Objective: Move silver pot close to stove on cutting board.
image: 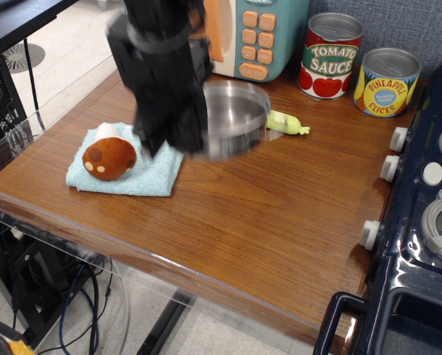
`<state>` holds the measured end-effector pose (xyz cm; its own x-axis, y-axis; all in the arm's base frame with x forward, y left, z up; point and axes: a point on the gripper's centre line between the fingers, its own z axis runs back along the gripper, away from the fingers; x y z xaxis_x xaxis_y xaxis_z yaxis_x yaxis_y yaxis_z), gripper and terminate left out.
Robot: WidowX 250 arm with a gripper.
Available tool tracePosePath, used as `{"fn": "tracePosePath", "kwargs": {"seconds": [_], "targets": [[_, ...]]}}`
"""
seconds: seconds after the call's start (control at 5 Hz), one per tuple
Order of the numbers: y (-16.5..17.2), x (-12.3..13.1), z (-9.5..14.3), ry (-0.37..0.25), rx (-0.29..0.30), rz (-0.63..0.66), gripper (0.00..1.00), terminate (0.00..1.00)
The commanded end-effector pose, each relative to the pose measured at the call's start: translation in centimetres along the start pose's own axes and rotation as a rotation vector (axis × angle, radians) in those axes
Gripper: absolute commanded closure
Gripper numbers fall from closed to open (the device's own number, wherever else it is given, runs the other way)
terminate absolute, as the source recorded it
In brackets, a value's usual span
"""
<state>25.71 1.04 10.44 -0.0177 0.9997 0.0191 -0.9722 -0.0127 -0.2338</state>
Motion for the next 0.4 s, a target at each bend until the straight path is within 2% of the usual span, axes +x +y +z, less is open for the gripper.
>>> {"fn": "tracePosePath", "kwargs": {"seconds": [0.0,0.2], "targets": [[2.2,-3.5,-2.6,-0.03,-0.025,-0.075,1.0,0.0],[3.0,-5.0,-4.4,-0.03,-0.019,-0.094,1.0,0.0]]}}
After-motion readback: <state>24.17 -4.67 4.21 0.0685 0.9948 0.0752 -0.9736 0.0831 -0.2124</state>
